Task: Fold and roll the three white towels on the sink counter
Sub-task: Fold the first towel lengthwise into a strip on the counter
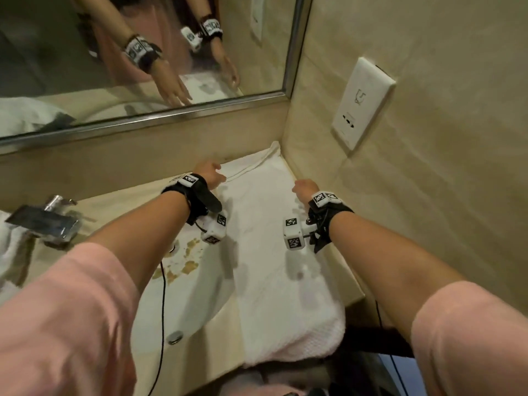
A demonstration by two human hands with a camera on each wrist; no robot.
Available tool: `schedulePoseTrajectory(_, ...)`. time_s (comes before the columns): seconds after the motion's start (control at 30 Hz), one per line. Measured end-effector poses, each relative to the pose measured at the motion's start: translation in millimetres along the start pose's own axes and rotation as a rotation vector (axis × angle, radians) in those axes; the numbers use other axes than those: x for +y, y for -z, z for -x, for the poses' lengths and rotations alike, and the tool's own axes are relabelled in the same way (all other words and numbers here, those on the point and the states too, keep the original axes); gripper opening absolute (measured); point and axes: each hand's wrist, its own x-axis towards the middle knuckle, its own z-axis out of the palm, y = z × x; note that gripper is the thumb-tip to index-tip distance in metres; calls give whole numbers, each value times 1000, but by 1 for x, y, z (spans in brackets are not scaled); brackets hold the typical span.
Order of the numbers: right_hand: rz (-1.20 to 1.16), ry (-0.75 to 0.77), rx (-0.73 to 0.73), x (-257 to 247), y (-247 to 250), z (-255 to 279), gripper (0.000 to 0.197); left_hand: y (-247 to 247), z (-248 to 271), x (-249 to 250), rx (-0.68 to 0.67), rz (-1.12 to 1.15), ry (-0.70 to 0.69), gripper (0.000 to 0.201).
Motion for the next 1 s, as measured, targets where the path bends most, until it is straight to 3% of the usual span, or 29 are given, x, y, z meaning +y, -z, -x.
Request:
schedulePoseTrajectory(0.2, -311, -159, -50, -22, 1, -54, 47, -19, -53, -16, -22, -180, -96, 58)
schedulePoseTrajectory(0.4, -350, -197, -84, -33, -4, -95, 53, -32, -86, -29, -43, -385, -172, 71)
schedulePoseTrajectory(0.57, -406, -212, -114, -38, -12, -122, 54, -38, -99, -37, -33, -476, -230, 52)
schedulePoseTrajectory(0.8, -336, -168, -83, -33, -39, -163, 54, -39, -102, -41, 56, -690, -576, 28)
schedulePoseTrajectory(0.93, -331, -125, -83, -41, -46, -176, 18, -38, -107, -45, 58, -706, -630, 20)
schedulePoseTrajectory(1.0, -370, -111, -91, -44, -50, -185, 33, -35, -110, -44, 76, -714, -627, 15)
